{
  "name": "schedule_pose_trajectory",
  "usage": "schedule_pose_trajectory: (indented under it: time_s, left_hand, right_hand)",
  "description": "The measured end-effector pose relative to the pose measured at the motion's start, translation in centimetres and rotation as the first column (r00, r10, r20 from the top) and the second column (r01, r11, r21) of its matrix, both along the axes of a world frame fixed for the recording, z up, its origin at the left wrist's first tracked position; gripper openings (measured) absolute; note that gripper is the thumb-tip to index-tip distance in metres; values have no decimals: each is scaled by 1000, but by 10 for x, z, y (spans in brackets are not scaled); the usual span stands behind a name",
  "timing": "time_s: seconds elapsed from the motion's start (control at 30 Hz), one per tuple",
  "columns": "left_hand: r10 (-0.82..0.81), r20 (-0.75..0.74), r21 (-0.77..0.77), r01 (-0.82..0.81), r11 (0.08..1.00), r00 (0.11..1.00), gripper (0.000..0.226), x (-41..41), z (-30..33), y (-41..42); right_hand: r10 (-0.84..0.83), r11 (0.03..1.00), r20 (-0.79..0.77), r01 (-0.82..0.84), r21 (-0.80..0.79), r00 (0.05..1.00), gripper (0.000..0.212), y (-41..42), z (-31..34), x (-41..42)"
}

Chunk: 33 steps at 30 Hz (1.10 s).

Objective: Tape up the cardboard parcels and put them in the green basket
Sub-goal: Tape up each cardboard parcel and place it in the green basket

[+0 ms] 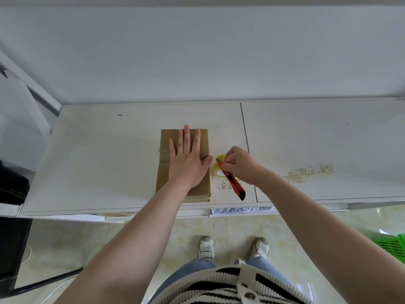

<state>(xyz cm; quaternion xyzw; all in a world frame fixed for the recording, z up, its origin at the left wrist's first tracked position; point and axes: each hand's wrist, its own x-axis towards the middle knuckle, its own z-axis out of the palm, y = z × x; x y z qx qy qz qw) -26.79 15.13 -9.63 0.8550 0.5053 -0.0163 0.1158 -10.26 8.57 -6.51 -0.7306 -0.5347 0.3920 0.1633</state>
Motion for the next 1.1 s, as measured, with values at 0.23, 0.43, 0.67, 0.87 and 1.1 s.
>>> schedule_pose_trajectory:
  time_s: [0.23,0.43,0.67,0.87,1.1]
  left_hand:
    - [5,-6,-7,-5,1000,1000,81,1,1,-1]
    - [-5,-19,-7,5,1000,1000,81,1,-1,1]
    - [7,-9,5,-7,1000,1000,82,3,-3,1]
    - [-3,-27,12,3,1000,1000,81,2,-2,0]
    - [-4,-29,20,4,1000,1000,83,1,0,0]
  right_hand:
    - [-157,983,28,153,101,987,40,1,0,-11]
    - [-538,815,-160,559,152,828,35,-8,-10,26]
    - [-490,838,318,539,-86,812,32,-39,-45,69]
    - [-109,992,128,100,75,986,43,9,-14,34]
    - [173,978,-64,-179,-109,983,19,31,-8,17]
